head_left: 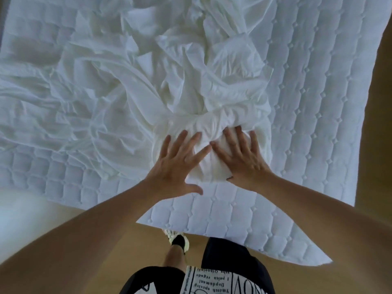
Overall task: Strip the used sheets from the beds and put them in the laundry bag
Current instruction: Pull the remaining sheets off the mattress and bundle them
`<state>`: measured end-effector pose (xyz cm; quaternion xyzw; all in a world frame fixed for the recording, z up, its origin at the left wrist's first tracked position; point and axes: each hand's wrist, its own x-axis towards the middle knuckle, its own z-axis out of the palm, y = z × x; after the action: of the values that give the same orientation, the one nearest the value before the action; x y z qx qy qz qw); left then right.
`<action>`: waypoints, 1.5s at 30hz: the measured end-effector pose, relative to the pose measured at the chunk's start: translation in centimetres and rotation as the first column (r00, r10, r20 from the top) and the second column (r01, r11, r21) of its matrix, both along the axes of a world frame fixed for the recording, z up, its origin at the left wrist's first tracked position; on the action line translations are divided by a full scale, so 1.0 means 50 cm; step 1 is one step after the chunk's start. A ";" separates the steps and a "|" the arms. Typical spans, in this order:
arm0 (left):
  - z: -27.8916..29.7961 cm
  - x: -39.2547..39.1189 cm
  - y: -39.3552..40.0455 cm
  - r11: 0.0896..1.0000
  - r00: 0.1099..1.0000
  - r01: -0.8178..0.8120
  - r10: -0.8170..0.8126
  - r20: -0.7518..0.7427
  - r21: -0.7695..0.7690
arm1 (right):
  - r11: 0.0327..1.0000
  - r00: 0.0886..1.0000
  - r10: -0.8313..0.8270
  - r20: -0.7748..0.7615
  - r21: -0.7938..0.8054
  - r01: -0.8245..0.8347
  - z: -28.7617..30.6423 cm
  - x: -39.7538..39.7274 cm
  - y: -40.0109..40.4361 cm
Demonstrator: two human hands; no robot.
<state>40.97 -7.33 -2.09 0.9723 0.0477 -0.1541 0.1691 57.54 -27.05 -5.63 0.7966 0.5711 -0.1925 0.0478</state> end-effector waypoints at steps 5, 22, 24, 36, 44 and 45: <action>-0.068 0.014 0.004 0.986 0.989 0.015 0.010 -0.147 0.169 | 1.000 0.998 0.022 -0.065 0.014 -0.021 -0.035 0.039 0.030; 0.144 0.130 0.026 0.777 0.467 -0.504 -0.121 -0.876 -0.377 | 0.704 0.378 -0.680 -0.628 -0.703 0.101 0.182 0.045 0.032; 0.144 0.104 0.028 0.713 0.423 -0.584 -0.141 -0.895 -0.388 | 0.675 0.330 -0.708 -0.624 -0.735 0.057 0.188 0.039 0.029; 0.063 -0.096 -0.103 0.998 0.998 -0.053 0.054 0.021 -0.029 | 0.842 0.876 -0.478 -0.073 0.246 0.480 0.223 -0.031 0.064; 0.015 -0.059 -0.076 0.979 0.952 -0.204 0.192 -0.240 -0.026 | 0.981 0.994 -0.052 0.100 0.190 0.032 0.117 -0.187 -0.146; 0.014 -0.056 -0.071 0.977 0.952 -0.211 0.200 -0.230 -0.026 | 0.995 0.996 -0.003 0.085 0.099 -0.006 0.098 -0.173 -0.147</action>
<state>38.18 -10.90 -1.39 0.9336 0.1637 -0.2467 0.2021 48.89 -34.40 -0.71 0.8050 0.5781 -0.1296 0.0326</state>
